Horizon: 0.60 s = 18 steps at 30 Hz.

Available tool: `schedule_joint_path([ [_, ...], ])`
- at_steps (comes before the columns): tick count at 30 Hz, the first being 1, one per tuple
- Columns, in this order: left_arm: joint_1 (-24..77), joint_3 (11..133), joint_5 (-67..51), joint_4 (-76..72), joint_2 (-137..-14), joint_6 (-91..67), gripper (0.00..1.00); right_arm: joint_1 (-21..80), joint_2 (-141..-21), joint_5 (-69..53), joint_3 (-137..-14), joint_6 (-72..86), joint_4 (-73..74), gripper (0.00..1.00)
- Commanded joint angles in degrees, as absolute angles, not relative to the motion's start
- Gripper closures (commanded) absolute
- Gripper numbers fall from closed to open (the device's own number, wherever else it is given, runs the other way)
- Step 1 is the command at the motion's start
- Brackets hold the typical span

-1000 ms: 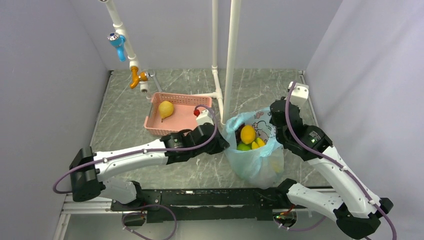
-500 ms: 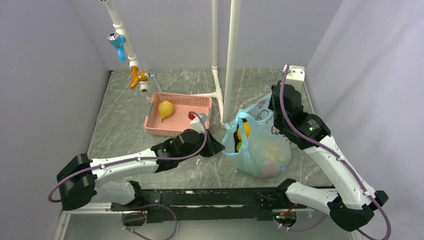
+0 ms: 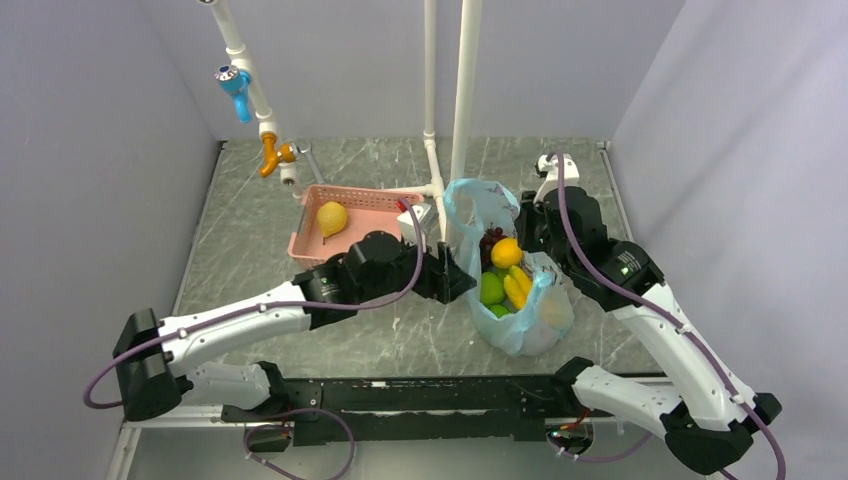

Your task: Take the fake fruits out of the plastic bag

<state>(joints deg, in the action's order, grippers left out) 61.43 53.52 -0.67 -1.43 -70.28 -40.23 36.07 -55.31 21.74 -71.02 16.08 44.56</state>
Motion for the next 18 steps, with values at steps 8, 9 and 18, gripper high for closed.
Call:
schedule_joint_path([
  [8, 63.41, 68.52, -11.84, 6.67, -65.04, -30.68, 0.24, 35.97, -54.67, 15.27, -75.01, 13.74, 49.24, 0.9],
  [9, 63.51, 69.16, -13.29, 5.48, -66.03, -31.01, 0.25, 36.03, -54.72, 15.45, -74.98, 13.57, 49.22, 1.0],
  [18, 68.06, 75.6, -4.51, 5.38, -78.2, -27.68, 0.28, 35.99, -55.77, 25.45, -80.54, 15.76, 54.62, 0.7],
])
